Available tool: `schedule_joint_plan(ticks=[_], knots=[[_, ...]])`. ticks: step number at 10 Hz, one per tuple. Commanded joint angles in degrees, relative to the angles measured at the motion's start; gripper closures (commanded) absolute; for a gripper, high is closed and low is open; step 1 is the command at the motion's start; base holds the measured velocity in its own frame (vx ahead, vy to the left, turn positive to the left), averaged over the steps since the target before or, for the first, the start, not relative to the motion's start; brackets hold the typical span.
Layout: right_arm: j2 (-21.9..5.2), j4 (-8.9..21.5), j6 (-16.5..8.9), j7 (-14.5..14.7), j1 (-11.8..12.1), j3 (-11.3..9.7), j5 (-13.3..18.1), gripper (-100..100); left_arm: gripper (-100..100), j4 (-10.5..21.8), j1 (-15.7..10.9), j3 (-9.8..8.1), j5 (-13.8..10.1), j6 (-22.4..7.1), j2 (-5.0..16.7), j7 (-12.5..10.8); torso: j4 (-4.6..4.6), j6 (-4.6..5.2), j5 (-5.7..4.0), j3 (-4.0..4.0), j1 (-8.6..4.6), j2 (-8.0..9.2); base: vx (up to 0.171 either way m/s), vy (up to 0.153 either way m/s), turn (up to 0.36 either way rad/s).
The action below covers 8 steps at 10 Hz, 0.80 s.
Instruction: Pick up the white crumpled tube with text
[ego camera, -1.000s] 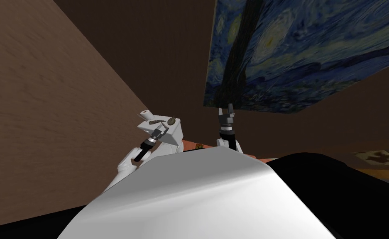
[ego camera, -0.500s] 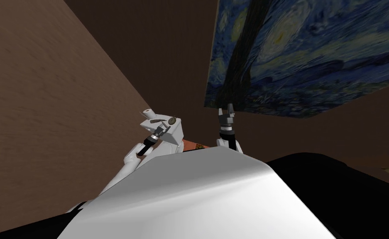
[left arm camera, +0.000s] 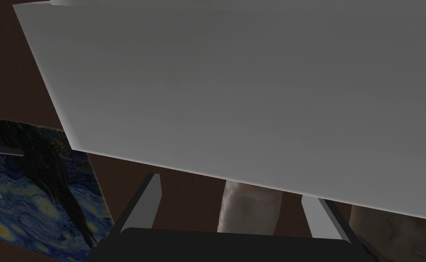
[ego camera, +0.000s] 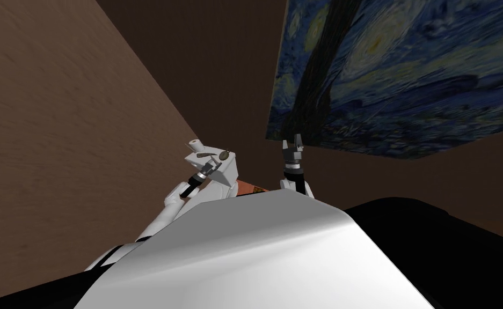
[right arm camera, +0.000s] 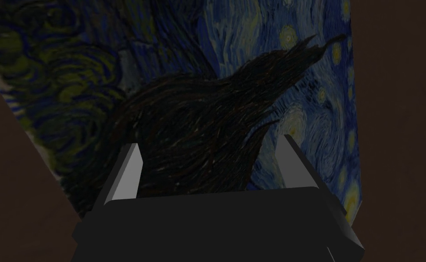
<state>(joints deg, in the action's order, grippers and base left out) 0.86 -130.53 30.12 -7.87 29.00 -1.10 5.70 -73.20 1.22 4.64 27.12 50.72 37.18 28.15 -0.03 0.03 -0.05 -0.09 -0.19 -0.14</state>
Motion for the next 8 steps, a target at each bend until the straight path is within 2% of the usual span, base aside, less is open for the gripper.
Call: schedule_joint_plan(ticks=[1, 2, 4, 5, 7, 8], knots=[[0.00, 0.00, 0.00, 0.00, 0.00, 0.00, 0.00, 0, -100, 1.71, -1.11, -0.01, -0.07, 0.32, 0.19, -0.12, 0.00, 0.00, 0.00, 0.00, 0.00, 0.00, 0.001, -0.020, -0.034], [0.00, 0.00, 0.00, 0.00, 0.00, 0.00, 0.00, 0, -100, 3.78, -3.55, 2.35, 0.15, 2.98, 0.81, -0.73, 0.01, -0.02, 0.02, 0.02, 0.11, 0.04, 0.005, -0.042, 0.269], [0.00, 0.00, 0.00, 0.00, 0.00, 0.00, 0.00, 0, -100, 7.65, -6.85, 2.35, 0.15, 3.97, 0.81, -0.73, 0.01, -0.02, 0.01, 0.03, 0.08, 0.05, -0.004, -0.019, 0.095], [0.00, 0.00, 0.00, 0.00, 0.00, 0.00, 0.00, 0, -100, 9.69, -8.85, 4.72, 0.37, 6.86, 1.42, -1.35, 0.01, -0.01, 0.04, 0.03, 0.18, 0.05, 0.016, -0.050, 0.266], [0.00, 0.00, 0.00, 0.00, 0.01, 0.00, 0.00, 0, -100, 13.85, -12.38, 4.72, 0.37, 7.63, 1.42, -1.35, 0.01, -0.04, -0.01, 0.03, -0.07, 0.05, -0.005, -0.062, 0.173], [0.00, 0.00, 0.00, 0.00, 0.00, 0.00, 0.00, 0, -100, 14.55, -12.58, 4.72, 0.37, 7.63, 1.42, -1.35, 0.01, 0.00, 0.00, 0.03, 0.05, 0.05, 0.000, 0.000, 0.000]])
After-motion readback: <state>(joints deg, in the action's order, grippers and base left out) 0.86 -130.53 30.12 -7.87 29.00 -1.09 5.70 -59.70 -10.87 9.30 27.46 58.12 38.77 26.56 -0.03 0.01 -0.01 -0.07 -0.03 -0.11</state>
